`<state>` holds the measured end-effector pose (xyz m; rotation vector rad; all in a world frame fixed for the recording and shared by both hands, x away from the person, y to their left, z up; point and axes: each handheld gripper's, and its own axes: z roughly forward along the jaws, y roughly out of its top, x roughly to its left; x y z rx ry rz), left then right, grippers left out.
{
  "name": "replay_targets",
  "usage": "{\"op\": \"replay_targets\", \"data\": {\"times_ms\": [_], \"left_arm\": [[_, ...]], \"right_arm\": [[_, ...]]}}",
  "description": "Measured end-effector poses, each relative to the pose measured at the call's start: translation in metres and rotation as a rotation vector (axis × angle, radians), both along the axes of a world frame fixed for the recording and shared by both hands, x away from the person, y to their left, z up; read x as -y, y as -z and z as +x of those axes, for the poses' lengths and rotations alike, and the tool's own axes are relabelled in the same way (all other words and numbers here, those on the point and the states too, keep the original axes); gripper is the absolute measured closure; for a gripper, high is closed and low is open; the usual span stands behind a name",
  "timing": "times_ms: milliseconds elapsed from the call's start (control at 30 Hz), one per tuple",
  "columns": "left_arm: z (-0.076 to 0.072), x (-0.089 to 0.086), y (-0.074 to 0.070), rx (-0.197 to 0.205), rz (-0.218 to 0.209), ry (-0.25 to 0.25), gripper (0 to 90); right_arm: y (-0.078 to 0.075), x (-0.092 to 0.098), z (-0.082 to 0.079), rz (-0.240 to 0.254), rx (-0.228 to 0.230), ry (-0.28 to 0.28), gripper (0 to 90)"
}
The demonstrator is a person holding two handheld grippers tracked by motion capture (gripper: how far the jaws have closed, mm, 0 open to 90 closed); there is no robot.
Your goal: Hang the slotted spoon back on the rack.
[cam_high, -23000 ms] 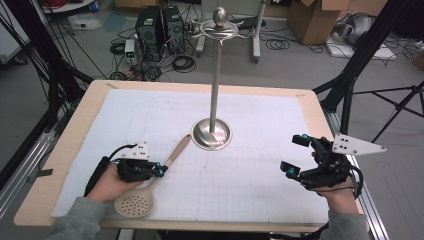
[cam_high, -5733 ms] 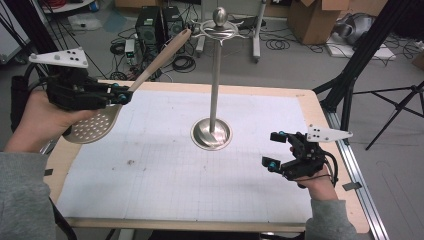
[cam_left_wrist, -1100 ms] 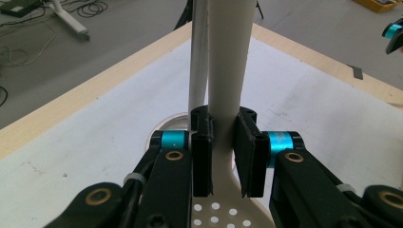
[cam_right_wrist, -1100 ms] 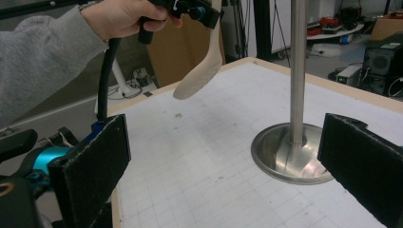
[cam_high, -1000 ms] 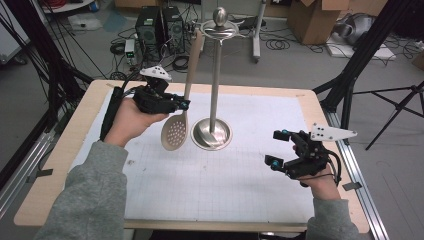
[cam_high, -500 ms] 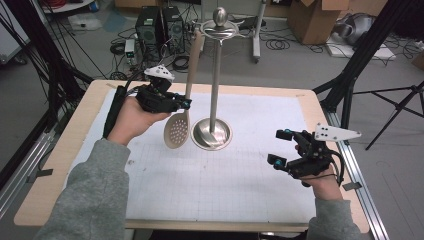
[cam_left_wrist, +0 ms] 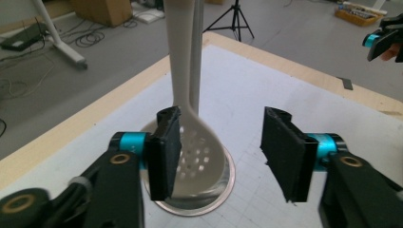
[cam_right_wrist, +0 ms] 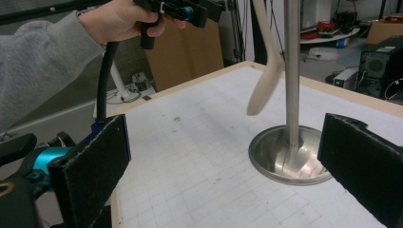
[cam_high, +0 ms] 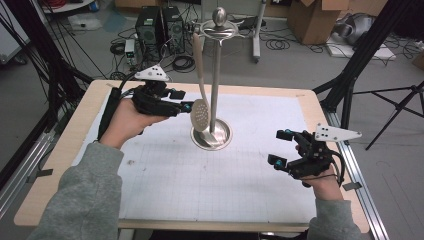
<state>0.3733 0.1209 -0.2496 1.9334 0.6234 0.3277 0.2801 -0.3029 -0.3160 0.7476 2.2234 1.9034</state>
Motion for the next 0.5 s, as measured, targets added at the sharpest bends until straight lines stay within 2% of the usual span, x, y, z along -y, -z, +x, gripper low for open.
{"op": "replay_targets", "data": {"times_ms": [67,133,267,400,500], "left_arm": [[-0.001,-0.005,0.002,-0.003,-0.008,0.002,39.3],[-0.003,-0.011,0.003,0.012,-0.017,0.013,35.2],[-0.007,-0.021,0.005,0.021,-0.055,0.02,26.2],[-0.012,-0.025,0.007,0.007,-0.064,0.032,14.0],[-0.017,-0.028,0.008,0.016,-0.078,0.046,12.3]], "right_arm": [[0.0,0.0,0.0,-0.001,-0.001,0.002,2.2],[0.001,0.0,0.0,-0.003,-0.003,0.001,2.3],[0.001,-0.001,0.001,-0.008,-0.006,0.003,2.2],[0.002,-0.001,0.001,-0.014,-0.011,0.002,2.3],[0.002,-0.001,0.001,-0.015,-0.008,0.005,2.2]]}}
